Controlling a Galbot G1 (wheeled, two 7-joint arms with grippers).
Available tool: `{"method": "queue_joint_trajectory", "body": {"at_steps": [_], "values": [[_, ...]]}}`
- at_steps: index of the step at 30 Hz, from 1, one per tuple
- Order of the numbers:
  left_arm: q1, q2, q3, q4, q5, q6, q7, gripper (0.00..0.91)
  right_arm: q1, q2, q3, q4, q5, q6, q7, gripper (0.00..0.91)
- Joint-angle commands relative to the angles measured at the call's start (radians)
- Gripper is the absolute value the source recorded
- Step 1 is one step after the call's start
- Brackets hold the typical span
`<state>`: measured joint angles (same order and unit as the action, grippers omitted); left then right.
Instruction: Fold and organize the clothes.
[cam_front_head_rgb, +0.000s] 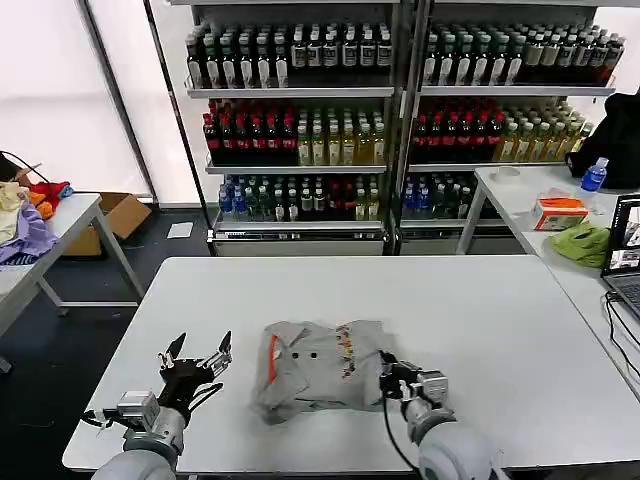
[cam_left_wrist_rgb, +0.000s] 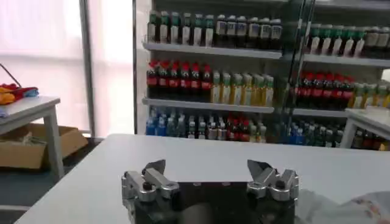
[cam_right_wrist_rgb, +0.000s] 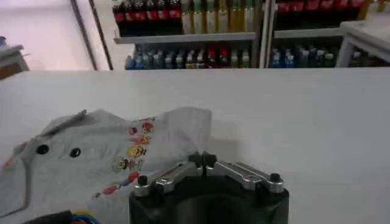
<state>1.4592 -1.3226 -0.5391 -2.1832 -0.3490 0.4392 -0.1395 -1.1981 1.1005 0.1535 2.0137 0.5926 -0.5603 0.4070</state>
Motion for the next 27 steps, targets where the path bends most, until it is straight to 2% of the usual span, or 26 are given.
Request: {"method": "queue_joint_trajectory", "body": {"at_steps": [1,2,5,7,10,13,15,19,23,27], "values": [[-0.008,-0.005,0.01,0.007,0.001,0.001,0.001,0.907,0.0,-0.124,0.133,-0.083,-0.098,-0.01,-0.031,0.705],[-0.007,-0.005,0.012,0.01,0.003,0.0,0.001,0.907,-0.003,-0.122,0.137,-0.092,-0.121,-0.012,-0.032,0.907],[-0.006,-0.011,0.016,0.012,0.003,0.0,0.001,0.907,-0.007,-0.112,0.15,-0.102,-0.187,0.0,-0.025,0.907],[-0.007,-0.013,0.019,0.015,0.003,0.0,0.001,0.907,-0.009,-0.099,0.159,-0.098,-0.199,0.006,0.008,0.907],[-0.008,-0.016,0.021,0.009,0.004,0.002,0.001,0.907,-0.033,-0.076,0.173,-0.029,-0.217,0.051,0.013,0.907],[-0.005,-0.019,0.025,-0.005,0.007,0.003,0.002,0.907,-0.066,-0.064,0.156,0.052,-0.225,0.075,-0.029,0.907],[0.0,-0.02,0.028,-0.004,0.006,0.003,0.004,0.907,-0.083,-0.056,0.115,0.099,-0.222,0.081,-0.076,0.907],[0.003,-0.019,0.029,0.012,0.008,0.001,0.004,0.907,-0.068,-0.038,0.067,0.117,-0.211,0.078,-0.103,0.907],[0.008,-0.023,0.029,0.008,0.008,0.004,0.003,0.907,-0.025,-0.065,0.009,0.112,-0.2,0.02,-0.138,0.907],[0.014,-0.025,0.025,0.006,0.009,0.003,0.002,0.907,0.01,-0.121,-0.055,0.101,-0.099,-0.019,-0.142,0.907]]}}
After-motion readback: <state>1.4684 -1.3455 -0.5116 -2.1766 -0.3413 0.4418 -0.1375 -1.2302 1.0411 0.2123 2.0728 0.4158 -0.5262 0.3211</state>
